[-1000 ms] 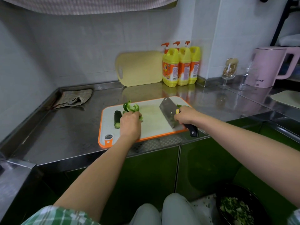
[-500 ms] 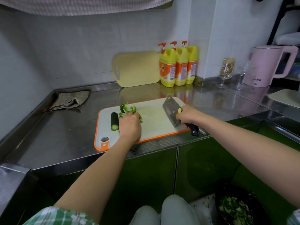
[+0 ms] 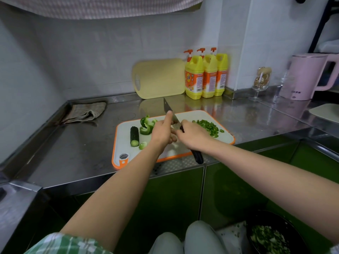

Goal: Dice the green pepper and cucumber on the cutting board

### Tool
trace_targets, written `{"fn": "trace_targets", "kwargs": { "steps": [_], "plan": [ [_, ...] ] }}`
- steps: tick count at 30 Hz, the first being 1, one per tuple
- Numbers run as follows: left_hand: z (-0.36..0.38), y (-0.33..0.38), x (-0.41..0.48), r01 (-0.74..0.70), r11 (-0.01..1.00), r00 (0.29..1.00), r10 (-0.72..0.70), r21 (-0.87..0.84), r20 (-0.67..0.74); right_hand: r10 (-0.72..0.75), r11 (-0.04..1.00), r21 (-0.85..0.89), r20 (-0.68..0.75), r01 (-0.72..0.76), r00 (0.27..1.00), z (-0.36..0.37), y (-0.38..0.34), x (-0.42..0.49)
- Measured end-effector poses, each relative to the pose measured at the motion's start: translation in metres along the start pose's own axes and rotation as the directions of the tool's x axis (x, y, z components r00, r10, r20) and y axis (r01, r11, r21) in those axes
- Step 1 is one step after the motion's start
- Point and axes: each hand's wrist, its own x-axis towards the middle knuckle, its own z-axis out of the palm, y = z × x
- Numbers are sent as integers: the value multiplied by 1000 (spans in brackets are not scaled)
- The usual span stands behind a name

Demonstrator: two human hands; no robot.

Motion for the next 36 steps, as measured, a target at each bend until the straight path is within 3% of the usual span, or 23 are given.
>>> {"fn": "trace_targets", "kwargs": {
  "steps": [5,11,16,19,25,28,31,34,36],
  "plan": [
    [-2,-8,9,64,998,997,-64,5,-30,-151,984,-85,78,158,985,11,6,-3],
    [-14,-12,11,131,991,986,-133,-28,-100,-190,955,235,13,182,982,-5,23,10],
    [-21,-12,11,146,989,984,-148,-37,-94,-364,896,366,279,252,888,15,16,6],
    [-23,-15,14,114,993,987,-116,-21,-114,-290,920,353,323,170,901,40,19,21],
    [-34,-22,22,120,992,971,-111,31,-212,-92,994,81,306,71,947,36,29,23],
    [-37,-23,24,104,994,966,-97,19,-239,-172,983,104,241,151,955,35,22,25],
    [-34,-23,25,81,996,970,-73,23,-233,-249,967,125,277,223,928,38,14,25],
    [-29,-24,22,60,998,974,-51,33,-222,-101,994,70,268,85,958,38,14,28],
    [-29,-24,20,47,998,976,-35,49,-216,-76,995,78,233,60,970,35,13,28]
  ]
}}
